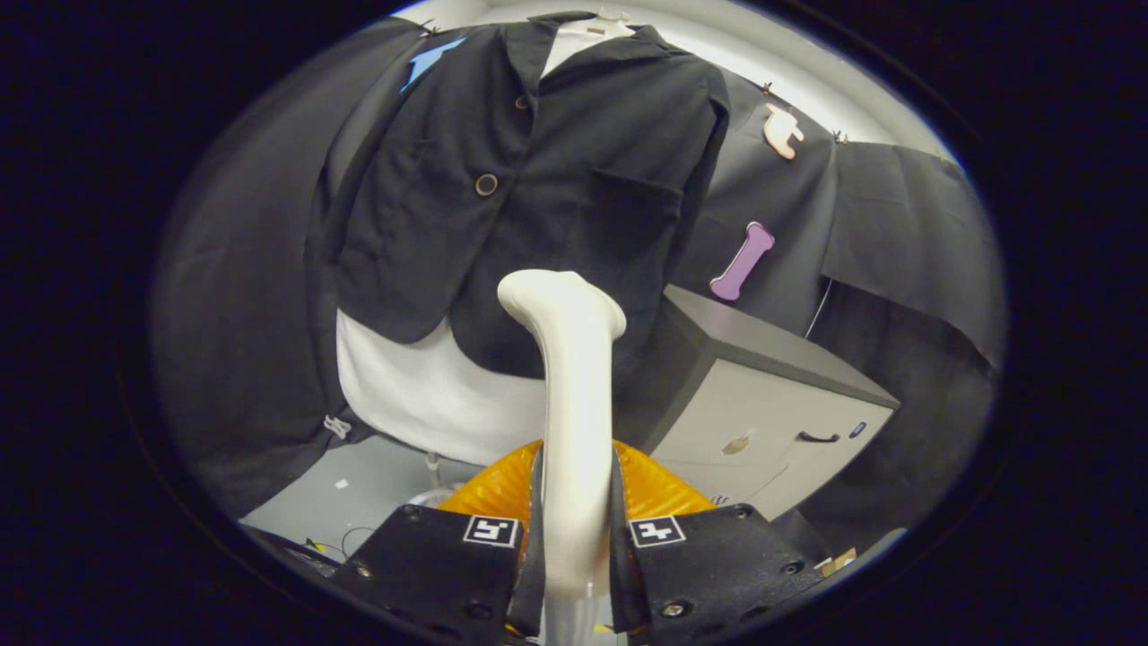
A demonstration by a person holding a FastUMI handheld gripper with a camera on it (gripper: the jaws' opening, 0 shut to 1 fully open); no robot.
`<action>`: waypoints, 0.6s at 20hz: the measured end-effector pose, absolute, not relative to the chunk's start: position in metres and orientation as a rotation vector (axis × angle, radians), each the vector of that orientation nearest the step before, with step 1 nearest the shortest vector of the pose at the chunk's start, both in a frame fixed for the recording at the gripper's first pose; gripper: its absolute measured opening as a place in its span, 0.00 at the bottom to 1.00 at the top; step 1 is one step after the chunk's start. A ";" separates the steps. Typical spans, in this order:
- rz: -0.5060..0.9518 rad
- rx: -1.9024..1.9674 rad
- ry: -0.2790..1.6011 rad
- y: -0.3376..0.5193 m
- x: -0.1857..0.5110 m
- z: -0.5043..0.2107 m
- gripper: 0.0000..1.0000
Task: Iron the clothes twice with a garment steamer, once on the left side and once on the right side.
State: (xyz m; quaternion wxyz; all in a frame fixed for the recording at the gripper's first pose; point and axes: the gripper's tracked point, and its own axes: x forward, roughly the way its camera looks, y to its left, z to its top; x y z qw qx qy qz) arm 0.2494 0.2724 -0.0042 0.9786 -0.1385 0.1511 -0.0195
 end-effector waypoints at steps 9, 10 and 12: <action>0.008 -0.299 0.273 0.291 0.230 0.032 0.32; 0.014 -0.298 0.223 0.296 0.218 0.054 0.32; 0.032 -0.286 0.136 0.307 0.200 0.096 0.32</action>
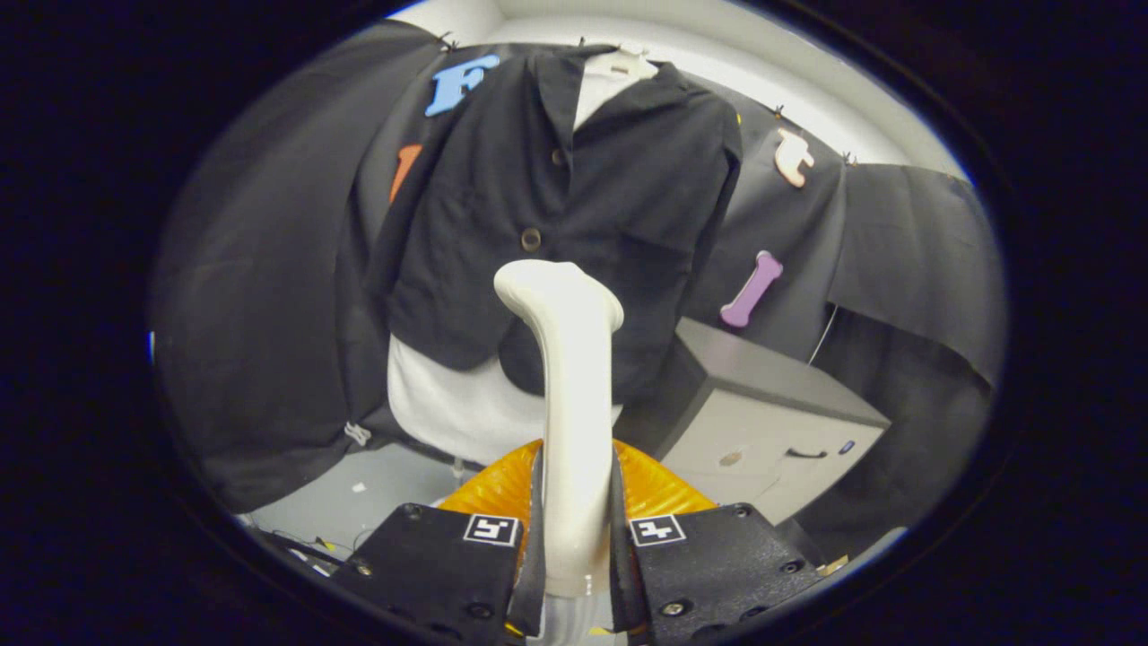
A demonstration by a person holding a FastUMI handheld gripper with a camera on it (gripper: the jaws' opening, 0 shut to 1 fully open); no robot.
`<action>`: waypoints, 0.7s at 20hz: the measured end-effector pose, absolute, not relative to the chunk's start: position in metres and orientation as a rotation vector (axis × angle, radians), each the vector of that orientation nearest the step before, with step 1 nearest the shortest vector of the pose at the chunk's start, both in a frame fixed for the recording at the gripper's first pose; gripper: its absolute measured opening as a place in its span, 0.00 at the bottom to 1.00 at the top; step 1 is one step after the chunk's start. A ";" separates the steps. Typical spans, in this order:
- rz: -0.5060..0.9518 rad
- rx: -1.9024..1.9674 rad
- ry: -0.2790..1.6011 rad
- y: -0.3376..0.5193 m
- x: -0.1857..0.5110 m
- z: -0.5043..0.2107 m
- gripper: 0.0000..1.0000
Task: Iron the clothes twice with a garment steamer, once on the left side and once on the right side.
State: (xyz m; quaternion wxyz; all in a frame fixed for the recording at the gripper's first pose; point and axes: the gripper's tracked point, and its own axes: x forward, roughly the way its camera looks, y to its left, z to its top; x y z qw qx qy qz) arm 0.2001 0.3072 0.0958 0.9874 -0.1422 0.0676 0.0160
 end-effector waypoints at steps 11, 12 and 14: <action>0.062 -0.247 -0.330 0.401 0.245 0.351 0.32; 0.056 -0.249 -0.349 0.405 0.250 0.362 0.32; 0.048 -0.266 -0.388 0.415 0.270 0.387 0.32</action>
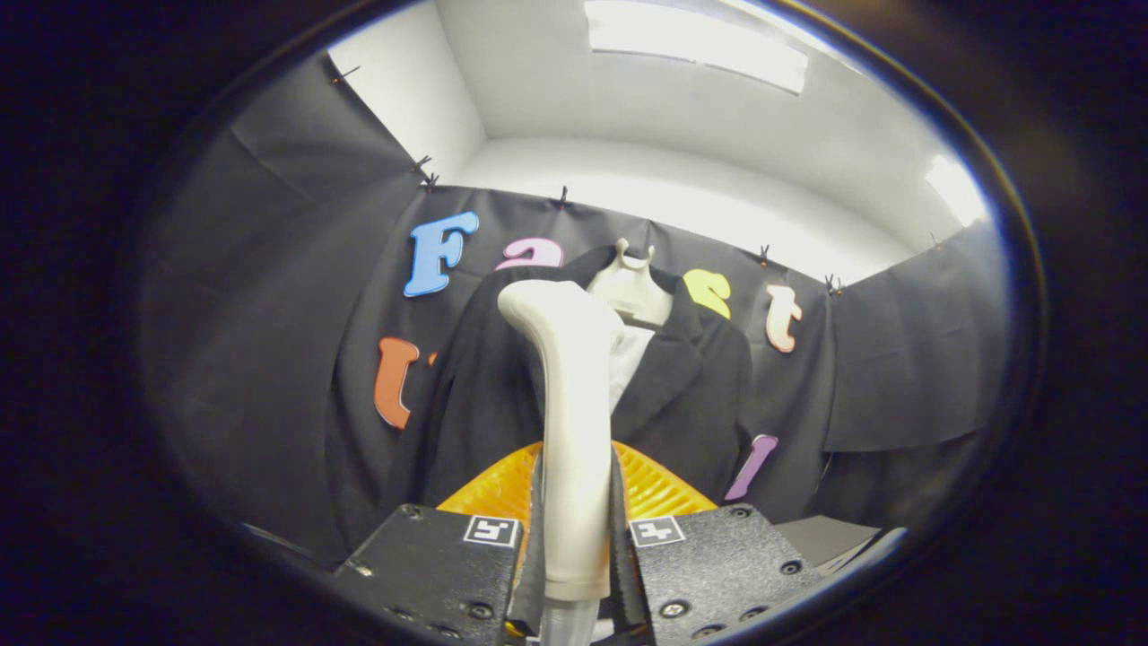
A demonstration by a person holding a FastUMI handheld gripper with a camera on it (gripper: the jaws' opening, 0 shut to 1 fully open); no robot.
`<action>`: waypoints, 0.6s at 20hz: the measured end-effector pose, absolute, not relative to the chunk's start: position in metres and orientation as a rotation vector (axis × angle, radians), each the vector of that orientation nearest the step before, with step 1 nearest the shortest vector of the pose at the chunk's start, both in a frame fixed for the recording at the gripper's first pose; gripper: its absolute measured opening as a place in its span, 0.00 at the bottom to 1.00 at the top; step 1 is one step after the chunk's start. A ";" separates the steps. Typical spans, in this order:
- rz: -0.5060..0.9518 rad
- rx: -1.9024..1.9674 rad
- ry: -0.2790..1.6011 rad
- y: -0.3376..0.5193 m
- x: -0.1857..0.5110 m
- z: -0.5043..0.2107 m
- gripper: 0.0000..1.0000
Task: Iron the clothes twice with a garment steamer, once on the left side and once on the right side.
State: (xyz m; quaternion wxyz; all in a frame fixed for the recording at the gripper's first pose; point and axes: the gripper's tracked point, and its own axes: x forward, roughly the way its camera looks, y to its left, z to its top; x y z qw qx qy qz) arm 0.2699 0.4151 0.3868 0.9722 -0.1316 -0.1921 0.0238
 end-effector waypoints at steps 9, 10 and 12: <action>0.093 -0.227 -0.343 0.425 0.331 0.367 0.32; 0.093 -0.225 -0.340 0.424 0.332 0.366 0.32; 0.089 -0.228 -0.336 0.421 0.332 0.360 0.32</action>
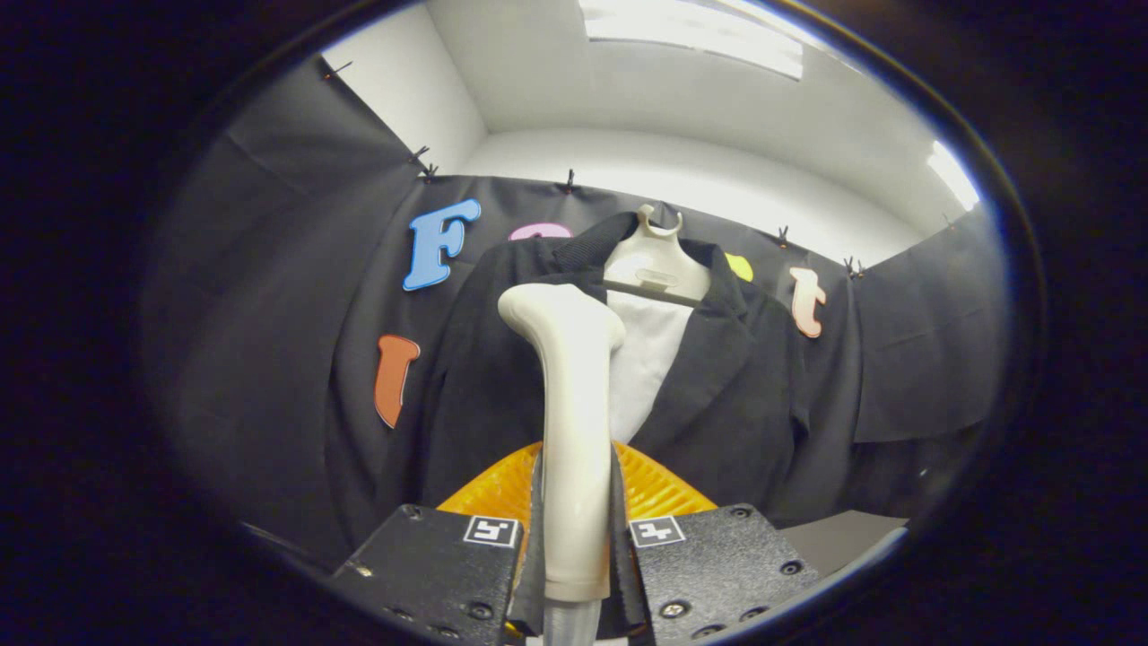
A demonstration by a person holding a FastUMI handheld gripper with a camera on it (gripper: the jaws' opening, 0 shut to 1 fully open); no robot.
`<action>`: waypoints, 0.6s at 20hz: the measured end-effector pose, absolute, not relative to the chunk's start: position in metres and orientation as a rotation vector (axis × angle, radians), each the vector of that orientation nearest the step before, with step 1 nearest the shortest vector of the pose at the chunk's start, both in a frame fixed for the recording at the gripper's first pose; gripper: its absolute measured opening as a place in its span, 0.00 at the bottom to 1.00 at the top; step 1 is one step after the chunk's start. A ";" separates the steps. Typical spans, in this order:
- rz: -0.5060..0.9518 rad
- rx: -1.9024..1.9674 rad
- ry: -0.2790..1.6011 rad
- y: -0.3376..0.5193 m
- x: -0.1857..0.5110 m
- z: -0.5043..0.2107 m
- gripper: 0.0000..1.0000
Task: Iron the clothes twice with a garment steamer, once on the left side and once on the right side.
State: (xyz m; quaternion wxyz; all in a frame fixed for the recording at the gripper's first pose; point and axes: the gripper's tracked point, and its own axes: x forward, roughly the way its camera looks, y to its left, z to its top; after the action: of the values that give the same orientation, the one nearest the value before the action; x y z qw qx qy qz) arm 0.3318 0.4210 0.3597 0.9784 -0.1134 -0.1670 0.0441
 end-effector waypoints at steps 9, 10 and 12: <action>0.093 -0.268 -0.233 0.416 0.316 0.296 0.32; 0.092 -0.270 -0.221 0.415 0.314 0.290 0.32; 0.087 -0.276 -0.202 0.412 0.311 0.280 0.32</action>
State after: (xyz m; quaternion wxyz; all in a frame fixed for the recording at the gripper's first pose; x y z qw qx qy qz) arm 0.3108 0.4121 0.2799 0.9845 -0.1370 -0.1004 0.0431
